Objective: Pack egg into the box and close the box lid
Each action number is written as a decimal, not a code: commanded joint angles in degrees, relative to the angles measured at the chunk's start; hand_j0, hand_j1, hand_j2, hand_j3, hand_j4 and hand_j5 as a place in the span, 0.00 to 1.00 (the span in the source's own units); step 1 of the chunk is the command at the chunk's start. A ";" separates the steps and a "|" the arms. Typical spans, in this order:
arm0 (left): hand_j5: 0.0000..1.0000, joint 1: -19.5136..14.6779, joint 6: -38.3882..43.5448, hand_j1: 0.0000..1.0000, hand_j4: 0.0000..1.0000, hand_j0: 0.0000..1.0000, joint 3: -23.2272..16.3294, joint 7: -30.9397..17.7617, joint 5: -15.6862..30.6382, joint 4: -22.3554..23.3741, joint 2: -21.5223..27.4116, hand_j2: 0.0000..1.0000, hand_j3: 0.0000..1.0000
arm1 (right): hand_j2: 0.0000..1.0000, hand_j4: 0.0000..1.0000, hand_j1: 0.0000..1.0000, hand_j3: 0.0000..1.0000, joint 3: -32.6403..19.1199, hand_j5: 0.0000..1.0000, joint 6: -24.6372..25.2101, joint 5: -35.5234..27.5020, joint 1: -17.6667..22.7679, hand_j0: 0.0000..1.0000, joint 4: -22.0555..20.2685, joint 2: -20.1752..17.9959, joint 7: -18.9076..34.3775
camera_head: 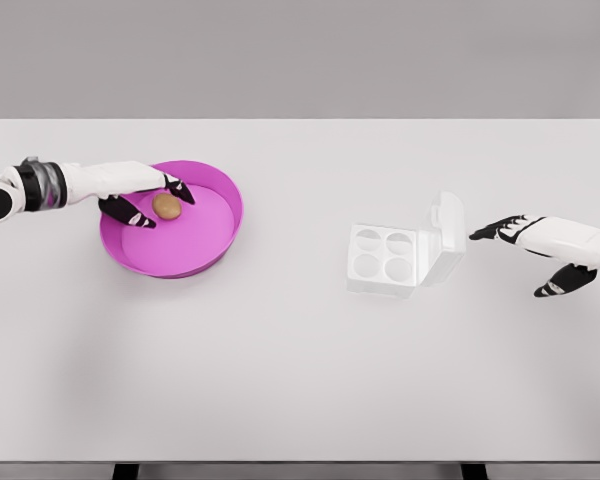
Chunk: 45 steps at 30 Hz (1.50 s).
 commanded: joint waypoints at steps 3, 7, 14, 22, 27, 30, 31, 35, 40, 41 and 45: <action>0.72 0.00 0.15 0.72 0.72 0.72 0.07 0.02 0.35 0.03 0.03 0.72 0.72 | 1.00 1.00 1.00 1.00 -0.10 1.00 0.15 -0.20 0.00 1.00 0.09 -0.14 -0.02; 0.70 0.09 0.15 0.70 0.70 0.70 0.07 0.02 0.35 0.03 0.03 0.70 0.70 | 1.00 1.00 1.00 1.00 -0.27 1.00 0.15 -0.20 0.17 1.00 -0.53 0.38 -0.02; 0.70 0.09 0.15 0.70 0.70 0.70 -0.10 0.02 0.35 0.03 -0.06 0.70 0.70 | 1.00 1.00 1.00 1.00 -0.19 1.00 0.15 -0.20 0.88 1.00 -0.53 0.47 -0.02; 0.67 0.09 0.15 0.67 0.67 0.67 -0.11 0.02 0.44 -0.06 -0.32 0.67 0.67 | 1.00 1.00 1.00 1.00 -0.27 1.00 0.15 -0.20 0.88 1.00 -0.71 0.47 -0.02; 0.67 0.09 0.15 0.67 0.67 0.67 -0.19 0.02 0.44 -0.06 -0.32 0.67 0.67 | 1.00 1.00 1.00 1.00 -0.27 1.00 0.15 -0.20 0.97 1.00 -0.53 0.38 -0.02; 0.68 0.09 0.15 0.68 0.68 0.68 -0.28 0.02 0.44 -0.06 -0.32 0.68 0.68 | 1.00 1.00 1.00 1.00 -0.27 1.00 0.15 -0.20 0.88 1.00 -0.62 0.38 -0.02; 0.68 0.09 0.15 0.68 0.68 0.68 -0.28 0.02 0.44 -0.06 -0.32 0.68 0.68 | 1.00 1.00 1.00 1.00 -0.27 1.00 0.15 -0.20 0.97 1.00 -0.62 0.38 -0.02; 0.68 0.18 0.15 0.68 0.68 0.68 -0.37 0.02 0.44 -0.06 -0.32 0.68 0.68 | 1.00 1.00 1.00 1.00 -0.27 1.00 0.15 -0.20 1.05 1.00 -0.62 0.38 -0.02; 0.65 0.18 0.15 0.65 0.65 0.65 -0.37 0.02 0.44 -0.06 -0.32 0.65 0.65 | 1.00 1.00 1.00 1.00 -0.27 1.00 0.15 -0.20 1.14 1.00 -0.71 0.38 -0.02; 0.63 0.18 0.15 0.63 0.63 0.63 -0.37 0.02 0.44 -0.06 -0.32 0.63 0.63 | 1.00 1.00 1.00 1.00 -0.36 1.00 0.15 -0.20 1.14 1.00 -0.71 0.38 -0.02; 0.61 0.18 0.15 0.61 0.61 0.61 -0.37 0.02 0.53 -0.06 -0.32 0.61 0.61 | 1.00 1.00 1.00 1.00 -0.28 1.00 0.15 -0.20 1.14 1.00 -0.71 0.38 -0.02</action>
